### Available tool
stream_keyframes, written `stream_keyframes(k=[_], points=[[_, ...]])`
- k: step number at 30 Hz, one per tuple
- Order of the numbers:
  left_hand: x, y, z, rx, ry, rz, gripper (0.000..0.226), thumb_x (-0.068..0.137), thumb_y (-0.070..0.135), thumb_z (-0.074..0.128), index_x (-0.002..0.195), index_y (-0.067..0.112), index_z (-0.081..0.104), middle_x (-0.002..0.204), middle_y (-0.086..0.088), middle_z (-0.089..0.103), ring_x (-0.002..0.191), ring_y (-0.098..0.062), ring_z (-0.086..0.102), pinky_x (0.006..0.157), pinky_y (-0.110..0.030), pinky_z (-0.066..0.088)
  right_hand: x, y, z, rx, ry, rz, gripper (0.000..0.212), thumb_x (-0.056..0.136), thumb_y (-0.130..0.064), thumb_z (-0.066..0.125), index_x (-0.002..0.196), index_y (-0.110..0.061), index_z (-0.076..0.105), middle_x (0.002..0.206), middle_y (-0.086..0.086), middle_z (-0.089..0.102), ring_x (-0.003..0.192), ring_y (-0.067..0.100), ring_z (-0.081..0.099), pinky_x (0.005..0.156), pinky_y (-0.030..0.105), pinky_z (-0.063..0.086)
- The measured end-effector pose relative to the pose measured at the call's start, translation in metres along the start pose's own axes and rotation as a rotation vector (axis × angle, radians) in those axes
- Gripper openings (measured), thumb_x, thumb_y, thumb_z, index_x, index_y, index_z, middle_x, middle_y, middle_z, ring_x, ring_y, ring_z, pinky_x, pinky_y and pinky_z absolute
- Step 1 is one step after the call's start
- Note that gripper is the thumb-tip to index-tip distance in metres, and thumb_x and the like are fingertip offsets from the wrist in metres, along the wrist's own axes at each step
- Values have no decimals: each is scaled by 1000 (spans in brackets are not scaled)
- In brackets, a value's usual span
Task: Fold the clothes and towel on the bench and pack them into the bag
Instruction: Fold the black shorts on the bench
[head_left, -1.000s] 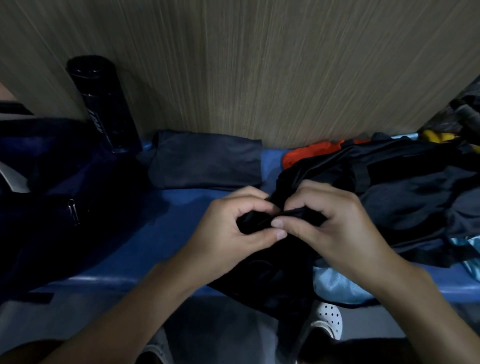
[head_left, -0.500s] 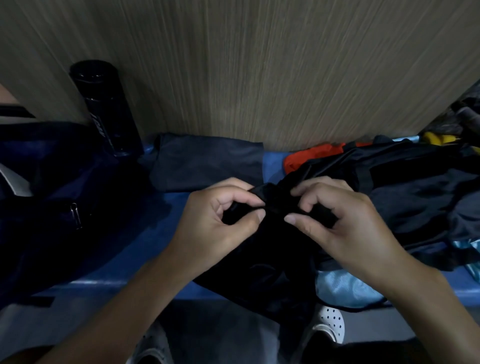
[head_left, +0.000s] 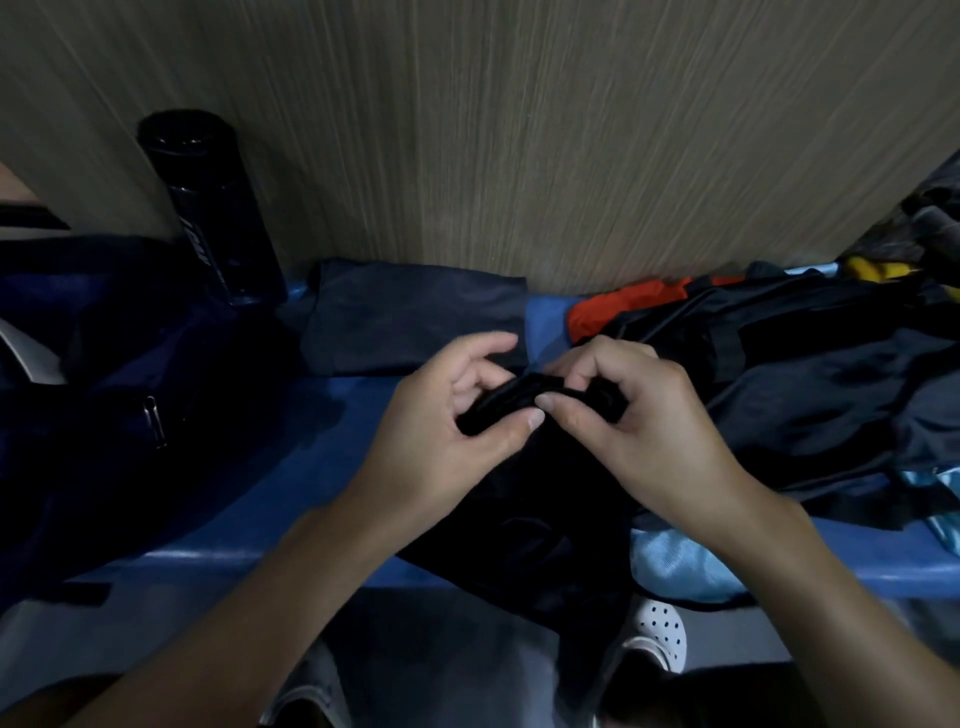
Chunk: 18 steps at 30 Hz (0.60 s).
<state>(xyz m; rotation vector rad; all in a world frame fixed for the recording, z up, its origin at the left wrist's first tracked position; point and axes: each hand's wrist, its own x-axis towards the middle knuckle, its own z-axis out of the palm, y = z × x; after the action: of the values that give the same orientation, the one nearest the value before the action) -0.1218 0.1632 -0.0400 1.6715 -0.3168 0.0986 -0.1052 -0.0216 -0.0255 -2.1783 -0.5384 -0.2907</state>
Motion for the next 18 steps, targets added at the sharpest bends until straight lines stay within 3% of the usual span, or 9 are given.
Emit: stream_keyframes(k=[4, 6, 8, 11, 14, 18], points=[[3, -3, 1, 85, 29, 4, 12, 89, 7, 72, 95, 18, 73, 89, 5, 76, 85, -7, 72, 79, -21, 54, 1, -1, 3, -20, 17, -9, 14, 82, -27, 70, 84, -18, 59, 86, -5, 66, 86, 17, 60, 84, 26, 42], [3, -4, 2, 96, 44, 5, 8, 90, 7, 70, 92, 14, 73, 85, 4, 75, 82, -7, 71, 77, -21, 55, -6, 1, 0, -34, 32, 19, 23, 81, -27, 72, 100, -18, 61, 97, -6, 63, 96, 12, 59, 89, 26, 41], [1, -6, 3, 99, 56, -13, 5, 90, 7, 70, 91, 12, 72, 84, 3, 75, 83, -7, 71, 79, -22, 55, -19, 4, -4, -56, 68, 74, 38, 81, -23, 74, 115, -18, 57, 110, -4, 58, 106, 7, 54, 94, 16, 37], [-5, -6, 5, 123, 67, -23, 10, 90, 8, 70, 88, 18, 71, 83, 10, 74, 85, -2, 70, 81, -16, 51, -46, 9, -7, -120, 97, 187, 33, 82, -8, 72, 107, -21, 55, 103, 0, 54, 91, 5, 54, 82, 13, 39], [-13, -3, 7, 130, 66, -16, 18, 90, 8, 71, 85, 25, 68, 79, 17, 72, 84, 1, 68, 81, -12, 49, -76, 11, -4, -212, -59, 364, 26, 82, -7, 69, 97, -26, 60, 94, -1, 56, 77, 6, 55, 75, 21, 42], [-21, -2, 12, 130, 75, -27, 12, 89, 9, 71, 87, 20, 69, 84, 10, 72, 87, -2, 69, 85, -20, 52, -104, 5, 1, -375, -220, 506, 30, 87, -12, 65, 115, -21, 65, 110, 4, 53, 101, 21, 57, 81, 10, 32]])
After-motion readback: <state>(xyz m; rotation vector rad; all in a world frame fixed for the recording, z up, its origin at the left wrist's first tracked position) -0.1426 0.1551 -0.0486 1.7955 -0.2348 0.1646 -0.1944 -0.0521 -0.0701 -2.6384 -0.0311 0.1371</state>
